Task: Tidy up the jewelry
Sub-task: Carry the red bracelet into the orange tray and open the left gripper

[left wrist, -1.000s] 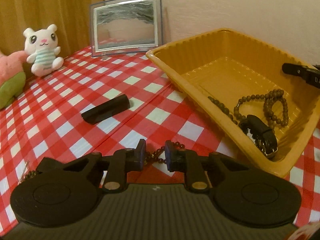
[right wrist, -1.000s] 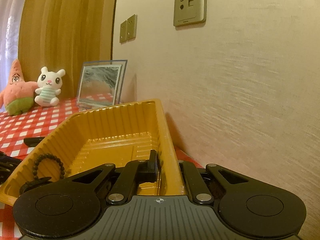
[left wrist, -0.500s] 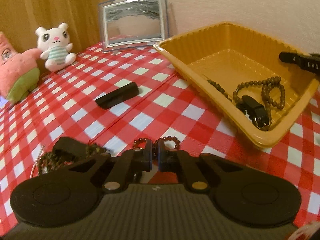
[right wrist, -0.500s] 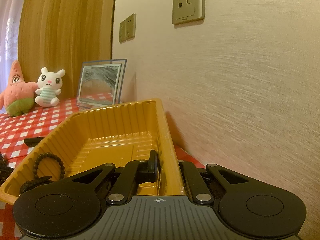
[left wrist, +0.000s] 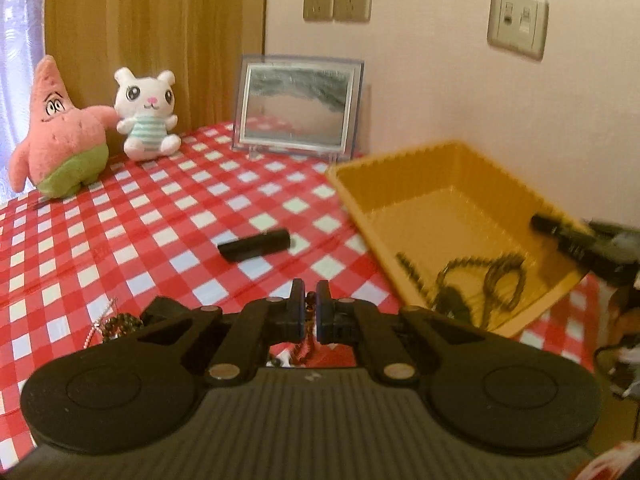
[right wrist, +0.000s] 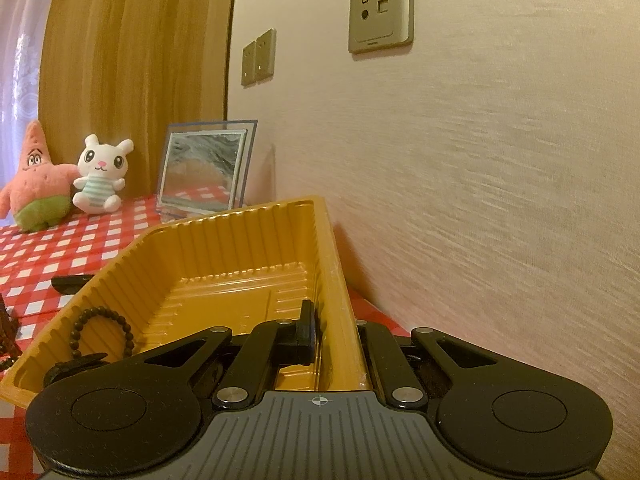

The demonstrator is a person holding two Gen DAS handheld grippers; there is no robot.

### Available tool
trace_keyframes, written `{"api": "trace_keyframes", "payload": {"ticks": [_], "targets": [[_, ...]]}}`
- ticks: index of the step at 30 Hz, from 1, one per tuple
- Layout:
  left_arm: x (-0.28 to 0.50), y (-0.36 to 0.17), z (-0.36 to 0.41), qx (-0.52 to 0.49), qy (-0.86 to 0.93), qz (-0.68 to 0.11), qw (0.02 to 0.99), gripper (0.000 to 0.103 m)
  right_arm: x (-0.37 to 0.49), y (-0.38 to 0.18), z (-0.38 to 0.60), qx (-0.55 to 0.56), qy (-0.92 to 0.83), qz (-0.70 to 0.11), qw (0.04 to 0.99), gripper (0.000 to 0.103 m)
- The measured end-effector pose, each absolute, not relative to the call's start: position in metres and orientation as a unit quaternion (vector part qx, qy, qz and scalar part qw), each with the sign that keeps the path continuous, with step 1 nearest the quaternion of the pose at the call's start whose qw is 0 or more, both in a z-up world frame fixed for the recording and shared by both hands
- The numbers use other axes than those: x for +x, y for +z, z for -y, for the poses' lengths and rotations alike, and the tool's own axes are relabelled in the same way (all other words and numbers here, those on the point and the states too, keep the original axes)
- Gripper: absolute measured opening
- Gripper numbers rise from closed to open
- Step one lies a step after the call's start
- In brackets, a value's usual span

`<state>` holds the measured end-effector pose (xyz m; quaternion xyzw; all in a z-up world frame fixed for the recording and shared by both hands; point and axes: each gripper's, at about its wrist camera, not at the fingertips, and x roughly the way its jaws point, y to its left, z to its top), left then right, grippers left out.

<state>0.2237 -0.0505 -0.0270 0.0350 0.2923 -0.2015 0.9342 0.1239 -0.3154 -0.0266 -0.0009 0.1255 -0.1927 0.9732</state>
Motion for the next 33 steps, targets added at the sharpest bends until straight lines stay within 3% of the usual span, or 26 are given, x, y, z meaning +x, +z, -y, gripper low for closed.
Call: {"api": "trace_keyframes", "payload": {"ticks": [17,33], "targets": [[0.202,0.028,0.085,-0.01,-0.274,-0.24,0.931,0.004,0.115,-0.019,0.303,-0.009,-0.183,-0.115,0.976,0.005],[0.222,-0.019,0.148,-0.039,-0.312,-0.327,0.891,0.005,0.113,-0.017,0.302,-0.004,-0.182,-0.115,0.977,0.005]]}}
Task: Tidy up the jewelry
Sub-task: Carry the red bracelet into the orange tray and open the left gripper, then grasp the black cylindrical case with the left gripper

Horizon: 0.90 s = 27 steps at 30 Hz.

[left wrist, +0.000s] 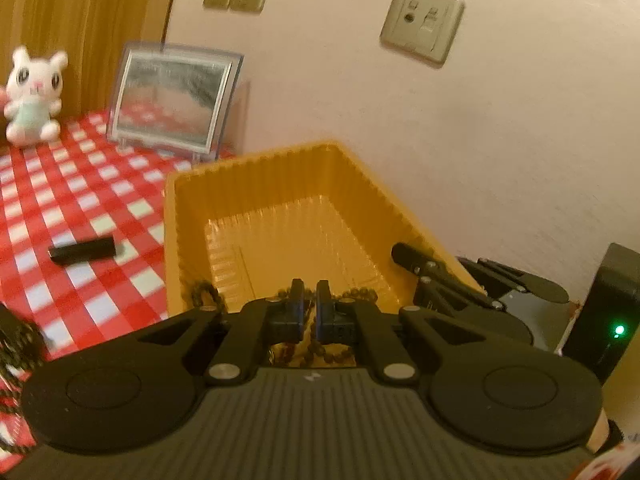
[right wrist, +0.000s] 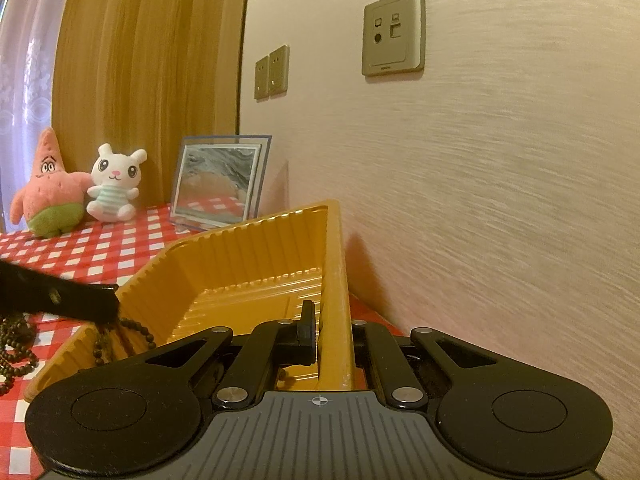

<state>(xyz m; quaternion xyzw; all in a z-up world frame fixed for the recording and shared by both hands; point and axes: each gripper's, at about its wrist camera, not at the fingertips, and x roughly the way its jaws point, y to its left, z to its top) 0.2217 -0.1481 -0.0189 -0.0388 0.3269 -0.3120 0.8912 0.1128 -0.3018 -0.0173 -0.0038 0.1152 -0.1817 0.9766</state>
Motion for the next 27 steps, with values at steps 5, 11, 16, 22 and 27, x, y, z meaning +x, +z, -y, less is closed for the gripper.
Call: {"api": "trace_keyframes", "payload": {"ticks": [5,11,16,22,27], "targets": [[0.219,-0.019,0.142,-0.046,-0.306,-0.328,0.892,0.006,0.114,-0.016,0.303,-0.001,-0.182,-0.117,0.976,0.005],[0.205,-0.009,0.118,-0.05,-0.264,-0.318,0.909,0.011,0.114,-0.016,0.303,-0.001,-0.183,-0.12,0.976,0.005],[0.185,-0.01,0.087,-0.062,-0.207,-0.328,0.92,0.012,0.115,-0.016,0.303,-0.002,-0.184,-0.126,0.975,0.005],[0.16,-0.004,0.057,-0.06,-0.154,-0.326,0.931,0.012,0.119,-0.016,0.304,0.001,-0.185,-0.13,0.974,0.005],[0.144,-0.003,0.04,-0.06,-0.125,-0.33,0.934,0.013,0.123,-0.019,0.307,0.006,-0.186,-0.136,0.973,0.005]]}}
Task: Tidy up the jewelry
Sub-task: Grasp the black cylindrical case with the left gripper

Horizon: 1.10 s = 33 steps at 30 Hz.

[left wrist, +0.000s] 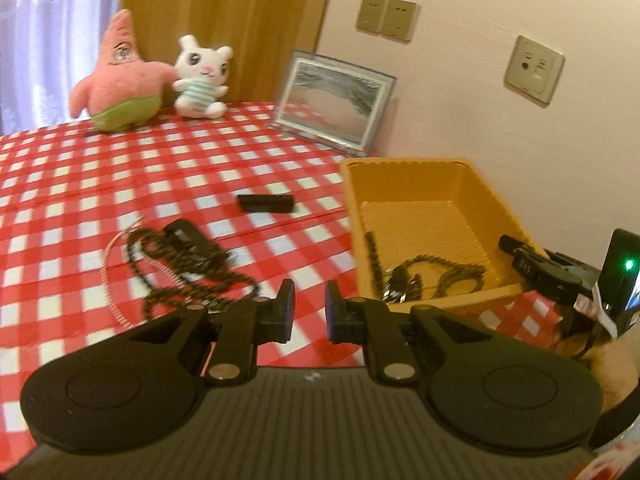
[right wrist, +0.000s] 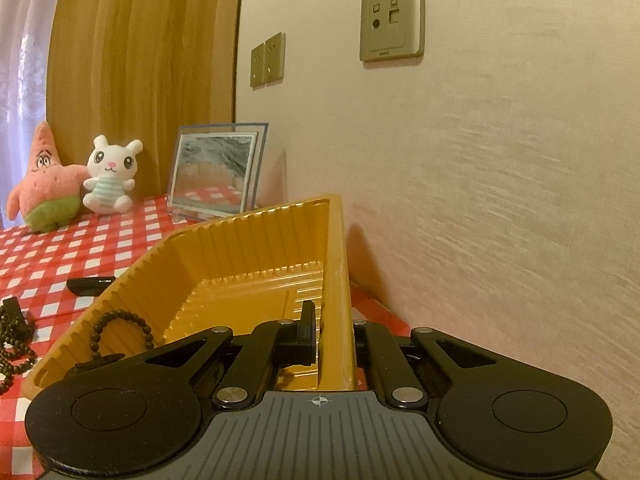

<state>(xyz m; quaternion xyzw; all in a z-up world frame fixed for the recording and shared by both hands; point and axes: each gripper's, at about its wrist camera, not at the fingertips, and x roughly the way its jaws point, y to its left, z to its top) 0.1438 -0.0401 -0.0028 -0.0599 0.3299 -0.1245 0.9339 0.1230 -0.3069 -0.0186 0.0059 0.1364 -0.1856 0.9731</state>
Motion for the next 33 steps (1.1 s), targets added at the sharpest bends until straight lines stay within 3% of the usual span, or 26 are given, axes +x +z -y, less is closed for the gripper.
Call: {"api": "trace_keyframes", "payload": {"ticks": [12,24,28,33], "targets": [[0.157,-0.017,0.02,-0.035,-0.115,-0.328,0.937,0.016,0.136,-0.022,0.317,0.009,-0.19,-0.137,0.972,0.004],[0.235,-0.032,0.017,0.027,-0.169,-0.31,0.935,0.021,0.146,-0.021,0.321,0.005,-0.196,-0.127,0.972,0.004],[0.264,-0.035,0.017,0.046,-0.191,-0.299,0.934,0.031,0.155,-0.018,0.324,0.003,-0.197,-0.128,0.972,0.004],[0.304,-0.045,0.026,0.084,-0.23,-0.294,0.924,0.035,0.163,-0.017,0.327,-0.001,-0.196,-0.129,0.972,0.004]]}}
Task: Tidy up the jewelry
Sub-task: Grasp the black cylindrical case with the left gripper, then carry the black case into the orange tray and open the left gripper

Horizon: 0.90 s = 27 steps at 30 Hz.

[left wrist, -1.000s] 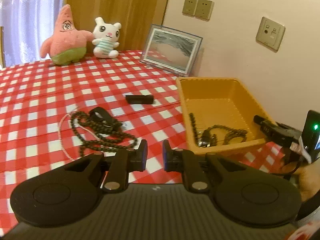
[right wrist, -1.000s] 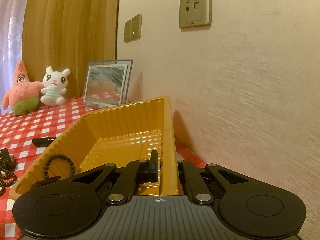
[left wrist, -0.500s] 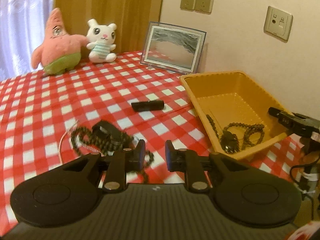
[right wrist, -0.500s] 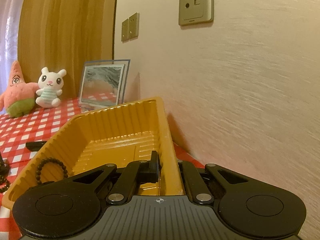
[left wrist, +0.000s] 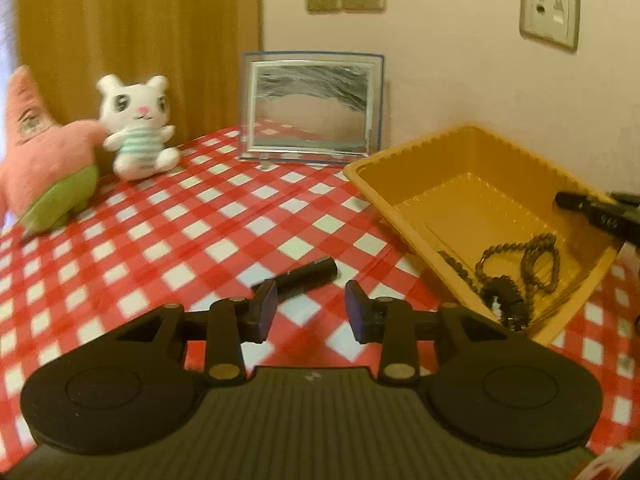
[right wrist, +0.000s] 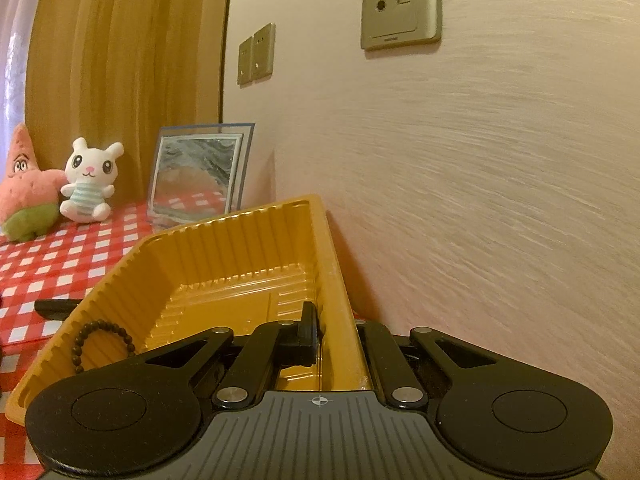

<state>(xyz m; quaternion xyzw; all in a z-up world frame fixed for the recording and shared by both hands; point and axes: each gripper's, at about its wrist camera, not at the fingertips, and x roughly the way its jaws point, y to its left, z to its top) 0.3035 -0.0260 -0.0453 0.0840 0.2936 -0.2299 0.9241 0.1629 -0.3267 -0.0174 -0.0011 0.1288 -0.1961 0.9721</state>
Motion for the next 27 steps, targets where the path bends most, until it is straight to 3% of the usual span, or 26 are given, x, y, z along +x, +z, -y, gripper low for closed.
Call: {"api": "trace_keyframes", "payload": {"ticks": [4,19,21,25,27], "targets": [[0.33,-0.058,0.035,0.129,-0.25,-0.298,0.912,0.041,0.166,-0.018,0.33,-0.001,-0.195,-0.13,0.972,0.004],[0.377,-0.09,0.051,0.198,-0.262,-0.331,0.884,0.046,0.171,-0.019,0.335,0.005,-0.192,-0.134,0.972,0.004],[0.378,-0.091,0.053,0.195,-0.264,-0.345,0.879,0.042,0.17,-0.019,0.335,0.007,-0.192,-0.134,0.972,0.004],[0.374,-0.09,0.054,0.177,-0.26,-0.358,0.879,0.024,0.171,-0.019,0.336,0.009,-0.193,-0.133,0.972,0.004],[0.372,-0.089,0.056,0.172,-0.258,-0.362,0.879,0.021,0.171,-0.019,0.336,0.01,-0.193,-0.133,0.972,0.004]]}}
